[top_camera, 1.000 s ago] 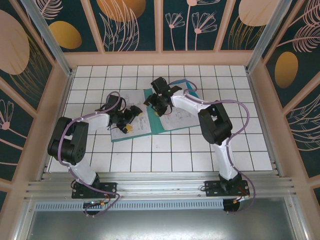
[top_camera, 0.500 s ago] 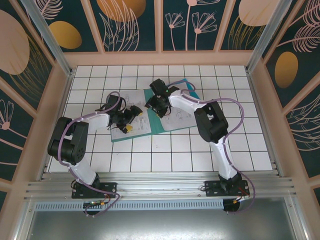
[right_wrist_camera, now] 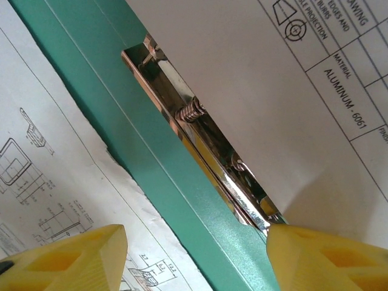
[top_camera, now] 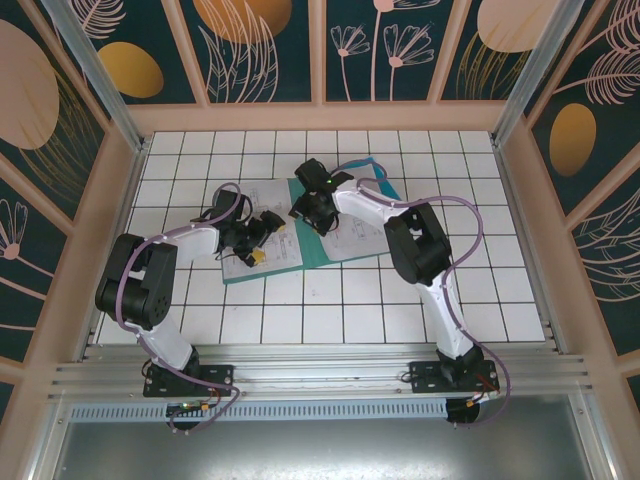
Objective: Put the files into the folder
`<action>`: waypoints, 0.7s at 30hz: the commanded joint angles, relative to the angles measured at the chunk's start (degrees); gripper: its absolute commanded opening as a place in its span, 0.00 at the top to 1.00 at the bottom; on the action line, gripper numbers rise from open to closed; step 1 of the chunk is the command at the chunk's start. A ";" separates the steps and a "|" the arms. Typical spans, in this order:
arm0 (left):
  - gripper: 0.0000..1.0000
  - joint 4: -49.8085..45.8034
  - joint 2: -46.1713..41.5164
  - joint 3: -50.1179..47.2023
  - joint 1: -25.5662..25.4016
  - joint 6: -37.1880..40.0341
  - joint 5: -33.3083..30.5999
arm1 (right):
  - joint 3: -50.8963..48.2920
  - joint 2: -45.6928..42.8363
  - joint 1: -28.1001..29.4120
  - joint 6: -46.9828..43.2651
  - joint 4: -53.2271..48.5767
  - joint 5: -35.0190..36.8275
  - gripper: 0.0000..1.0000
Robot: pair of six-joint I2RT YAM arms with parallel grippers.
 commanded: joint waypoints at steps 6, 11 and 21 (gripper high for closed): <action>0.05 -2.04 1.72 -0.70 -0.01 0.24 -0.65 | 0.04 7.59 -0.40 -1.63 -9.32 7.84 0.33; 0.05 -2.21 1.43 -0.89 -0.02 0.37 -0.78 | -0.17 8.84 -0.26 -1.58 -9.88 8.91 0.33; 0.05 -2.11 1.55 -1.35 -0.05 0.55 -0.74 | 2.98 -1.17 0.11 -2.55 -5.41 10.30 0.33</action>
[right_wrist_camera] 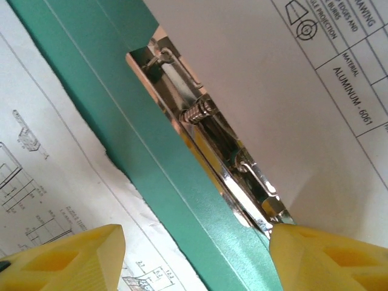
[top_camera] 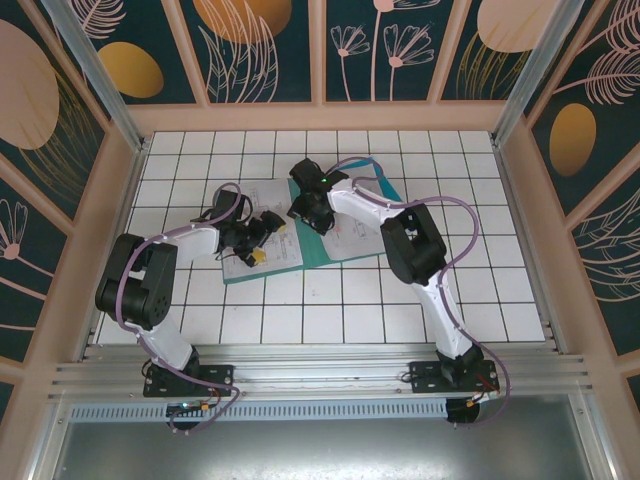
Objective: Put the files into the folder
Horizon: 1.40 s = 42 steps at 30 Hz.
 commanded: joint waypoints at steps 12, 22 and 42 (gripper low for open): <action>0.05 -2.45 1.67 -1.06 -0.03 0.80 -0.64 | -6.29 -18.62 -2.37 -3.65 6.79 -1.04 0.29; 0.05 -2.50 1.94 -1.17 -0.02 0.97 -0.77 | -8.45 -10.14 -0.38 -2.99 6.33 -9.33 0.30; 0.05 -1.75 2.31 -0.84 -0.05 0.61 -0.34 | -3.37 -0.40 -0.04 -5.44 -0.32 -1.67 0.30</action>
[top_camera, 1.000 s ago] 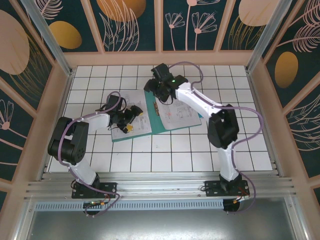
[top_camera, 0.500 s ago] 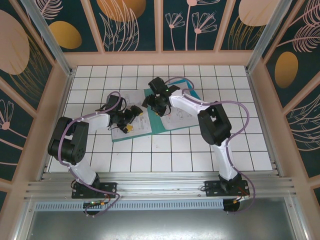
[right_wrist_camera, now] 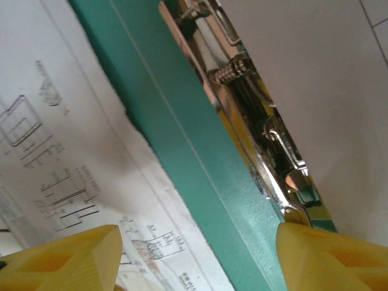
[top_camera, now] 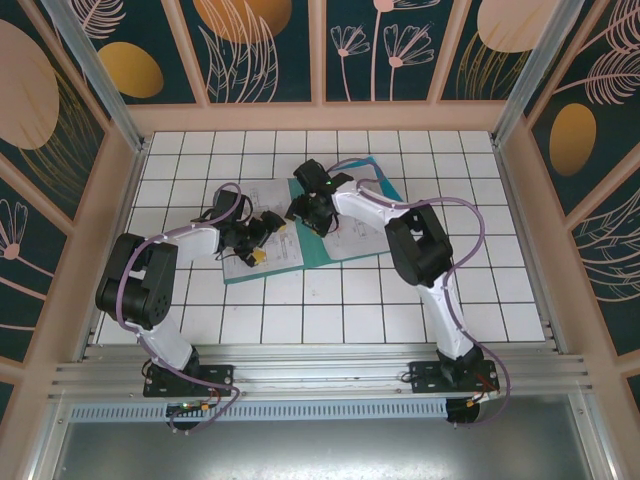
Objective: Put the files into the folder
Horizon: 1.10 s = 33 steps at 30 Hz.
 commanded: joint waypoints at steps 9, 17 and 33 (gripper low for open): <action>0.05 -2.21 1.84 -1.89 0.07 0.61 -1.04 | 2.54 5.36 0.07 -2.85 -9.72 11.65 0.31; 0.05 -2.38 1.81 -4.39 0.08 -0.27 -1.85 | 3.34 9.41 0.00 -2.73 -13.46 15.54 0.31; 0.05 -2.50 0.75 -5.79 0.70 -0.45 -2.17 | 7.58 5.54 0.04 -3.21 -14.13 19.85 0.31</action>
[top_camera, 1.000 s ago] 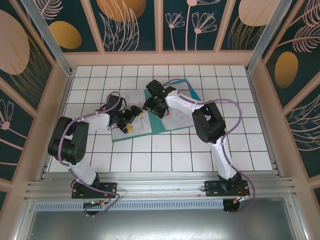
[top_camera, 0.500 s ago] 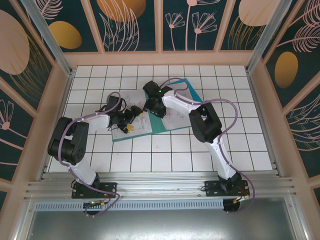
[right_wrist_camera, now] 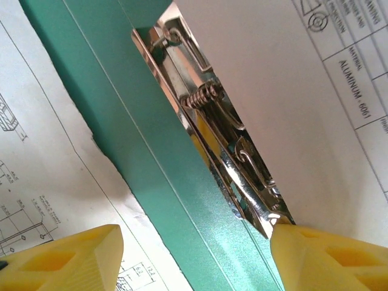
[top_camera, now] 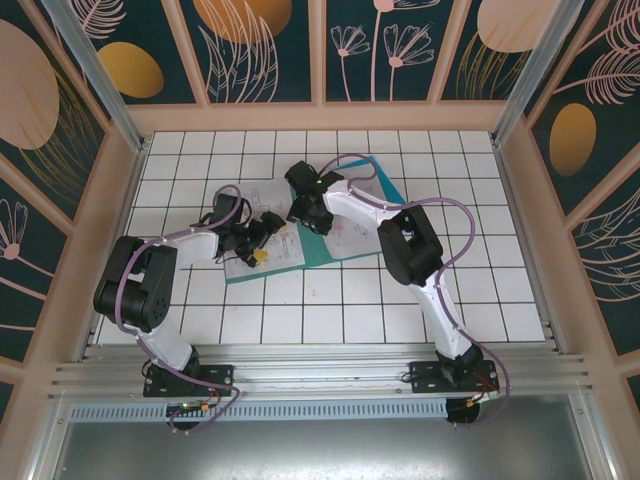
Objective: Put the files into the folder
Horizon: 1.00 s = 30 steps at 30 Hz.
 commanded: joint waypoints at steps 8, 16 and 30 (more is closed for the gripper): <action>0.05 -7.11 1.71 -2.66 0.66 0.06 -2.41 | 5.03 -6.94 0.78 -3.83 0.53 5.63 0.32; 0.05 -7.13 1.58 -1.90 0.61 0.39 -2.09 | -9.45 -16.25 -1.85 -2.49 9.44 -3.90 0.29; 0.05 -11.65 2.03 1.01 1.47 3.85 -4.23 | -31.12 -26.27 -8.18 -2.61 23.17 -12.80 0.32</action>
